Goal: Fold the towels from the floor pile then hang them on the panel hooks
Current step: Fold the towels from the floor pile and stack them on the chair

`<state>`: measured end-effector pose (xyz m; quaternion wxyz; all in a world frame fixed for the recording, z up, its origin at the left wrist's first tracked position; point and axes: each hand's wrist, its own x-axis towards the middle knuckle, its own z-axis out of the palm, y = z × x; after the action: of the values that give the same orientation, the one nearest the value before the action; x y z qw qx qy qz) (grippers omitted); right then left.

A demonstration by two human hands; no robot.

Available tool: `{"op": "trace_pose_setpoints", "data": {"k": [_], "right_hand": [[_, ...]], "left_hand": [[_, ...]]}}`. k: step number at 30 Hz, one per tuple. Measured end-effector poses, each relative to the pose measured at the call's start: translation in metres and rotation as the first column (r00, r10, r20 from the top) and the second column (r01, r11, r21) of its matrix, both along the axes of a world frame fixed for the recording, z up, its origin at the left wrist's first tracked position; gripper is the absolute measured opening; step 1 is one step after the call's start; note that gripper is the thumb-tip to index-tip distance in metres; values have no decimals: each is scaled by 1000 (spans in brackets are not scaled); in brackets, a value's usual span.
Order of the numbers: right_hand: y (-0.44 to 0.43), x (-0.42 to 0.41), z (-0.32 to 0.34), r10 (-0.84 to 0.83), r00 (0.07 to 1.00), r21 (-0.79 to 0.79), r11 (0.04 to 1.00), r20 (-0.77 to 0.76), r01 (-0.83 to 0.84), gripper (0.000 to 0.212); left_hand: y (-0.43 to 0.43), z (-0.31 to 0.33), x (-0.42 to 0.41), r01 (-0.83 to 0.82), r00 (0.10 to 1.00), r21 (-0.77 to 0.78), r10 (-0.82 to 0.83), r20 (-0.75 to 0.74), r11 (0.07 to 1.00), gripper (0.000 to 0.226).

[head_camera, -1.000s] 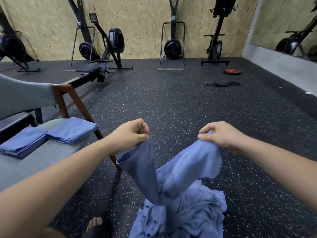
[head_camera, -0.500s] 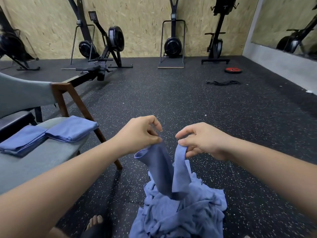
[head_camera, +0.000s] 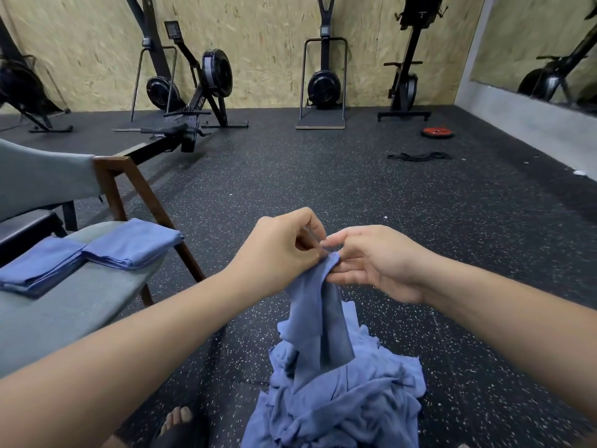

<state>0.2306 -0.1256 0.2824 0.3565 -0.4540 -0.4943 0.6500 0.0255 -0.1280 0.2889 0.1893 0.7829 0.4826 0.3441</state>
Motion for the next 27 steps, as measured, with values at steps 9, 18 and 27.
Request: {"op": "trace_pose_setpoints", "data": {"k": [9, 18, 27], "right_hand": [[-4, -1, 0, -63, 993, 252, 967, 100, 36, 19], [7, 9, 4, -306, 864, 639, 769, 400, -23, 7], [12, 19, -1, -354, 862, 688, 726, 363, 9, 7]], "left_hand": [[-2, 3, -1, 77, 996, 66, -80, 50, 995, 27], [2, 4, -7, 53, 999, -14, -53, 5, 998, 35], [10, 2, -10, 38, 988, 178, -11, -152, 983, 33]]}}
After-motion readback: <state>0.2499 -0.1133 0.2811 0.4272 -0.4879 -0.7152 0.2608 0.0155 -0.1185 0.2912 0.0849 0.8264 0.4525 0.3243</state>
